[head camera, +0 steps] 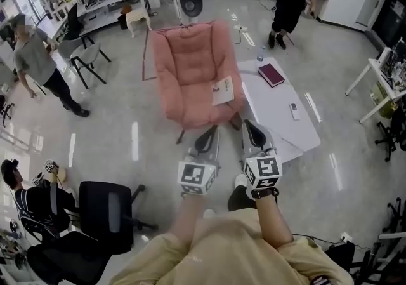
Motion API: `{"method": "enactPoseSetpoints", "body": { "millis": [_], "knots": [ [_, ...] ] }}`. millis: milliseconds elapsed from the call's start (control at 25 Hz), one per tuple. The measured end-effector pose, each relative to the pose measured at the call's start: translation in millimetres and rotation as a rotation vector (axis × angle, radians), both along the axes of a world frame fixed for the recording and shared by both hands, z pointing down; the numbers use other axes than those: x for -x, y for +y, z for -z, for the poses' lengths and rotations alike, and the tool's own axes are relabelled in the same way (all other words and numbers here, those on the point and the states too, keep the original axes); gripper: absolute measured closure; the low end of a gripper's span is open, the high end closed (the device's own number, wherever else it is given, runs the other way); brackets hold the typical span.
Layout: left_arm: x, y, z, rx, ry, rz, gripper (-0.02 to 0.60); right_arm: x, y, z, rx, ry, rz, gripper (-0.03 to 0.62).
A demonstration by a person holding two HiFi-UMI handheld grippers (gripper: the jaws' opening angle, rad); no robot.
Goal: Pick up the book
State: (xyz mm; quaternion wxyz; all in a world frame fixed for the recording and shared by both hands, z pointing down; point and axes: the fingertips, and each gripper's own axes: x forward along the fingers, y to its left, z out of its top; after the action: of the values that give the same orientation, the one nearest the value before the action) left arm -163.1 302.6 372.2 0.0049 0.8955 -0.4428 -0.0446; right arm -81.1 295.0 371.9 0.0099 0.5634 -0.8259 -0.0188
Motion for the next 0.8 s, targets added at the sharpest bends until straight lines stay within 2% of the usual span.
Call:
{"method": "enactPoseSetpoints", "body": {
  "millis": [200, 400, 560, 800],
  "knots": [
    [-17.4, -71.6, -14.2, 0.028, -0.013, 0.042, 0.580, -10.2, -79.3, -13.7, 0.013, -0.068, 0.084, 0.588],
    [-55.3, -159.5, 4.7, 0.009, -0.015, 0.077, 0.580, -37.1, -169.5, 12.4, -0.013, -0.074, 0.191, 0.588],
    [-93.8, -214.5, 11.5, 0.007, 0.015, 0.101, 0.580, -78.0, -228.3, 24.5, -0.017, -0.083, 0.220, 0.588],
    [-136.4, -271.9, -11.8, 0.038, 0.007, 0.119, 0.580, -127.1, -291.4, -6.4, 0.049, -0.088, 0.214, 0.588]
  ]
}}
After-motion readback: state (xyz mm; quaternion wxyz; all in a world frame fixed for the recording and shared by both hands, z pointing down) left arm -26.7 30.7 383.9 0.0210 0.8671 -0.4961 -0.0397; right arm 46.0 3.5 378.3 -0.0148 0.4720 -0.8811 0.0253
